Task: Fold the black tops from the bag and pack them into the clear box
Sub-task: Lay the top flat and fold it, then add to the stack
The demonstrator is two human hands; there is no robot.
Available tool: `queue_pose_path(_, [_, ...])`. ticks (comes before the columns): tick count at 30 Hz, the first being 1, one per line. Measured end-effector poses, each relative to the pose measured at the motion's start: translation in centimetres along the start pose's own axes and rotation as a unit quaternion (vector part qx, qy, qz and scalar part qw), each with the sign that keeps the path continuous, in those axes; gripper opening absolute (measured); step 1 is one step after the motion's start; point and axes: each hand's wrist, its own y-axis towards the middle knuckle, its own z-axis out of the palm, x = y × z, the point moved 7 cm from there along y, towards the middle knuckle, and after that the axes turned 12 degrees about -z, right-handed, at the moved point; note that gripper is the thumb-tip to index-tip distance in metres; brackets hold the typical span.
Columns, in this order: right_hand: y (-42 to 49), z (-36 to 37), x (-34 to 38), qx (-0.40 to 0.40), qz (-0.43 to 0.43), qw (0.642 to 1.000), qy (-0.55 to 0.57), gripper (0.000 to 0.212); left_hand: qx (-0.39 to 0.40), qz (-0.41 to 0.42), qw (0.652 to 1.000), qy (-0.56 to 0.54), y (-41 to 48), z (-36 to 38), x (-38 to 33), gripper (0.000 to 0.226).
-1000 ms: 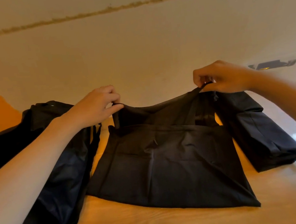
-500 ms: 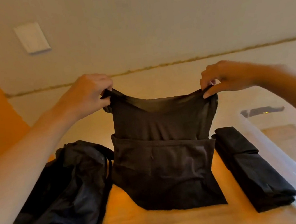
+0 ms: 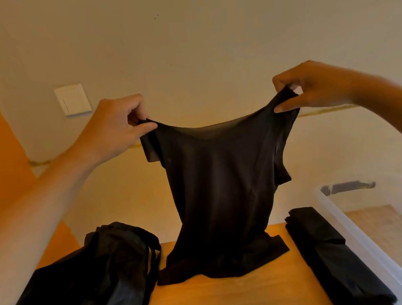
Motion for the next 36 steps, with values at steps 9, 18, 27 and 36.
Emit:
queue_pose_path(9, [-0.2,-8.2,2.9,-0.235,-0.015,0.971,-0.037,0.029,-0.263,0.077,0.961,-0.036,0.1,-7.9,-4.9,0.033])
queue_pose_path(18, [-2.4,-5.2,5.6,-0.2,0.002,0.975,0.098,0.007,-0.198,0.148,0.969,0.029,-4.9,-3.8,-5.6,0.038])
queue_pose_path(27, [-4.5,6.0,5.0,0.075,0.013,0.982,0.175,0.048,0.127,-0.083,0.967,-0.203,-8.6,6.8,-0.6,0.055])
queue_pose_path(36, [-5.9,7.1,3.5,0.038,0.04,0.978,0.203,0.029,0.085,-0.13,0.953,-0.261,-10.2,8.9,0.4,0.06])
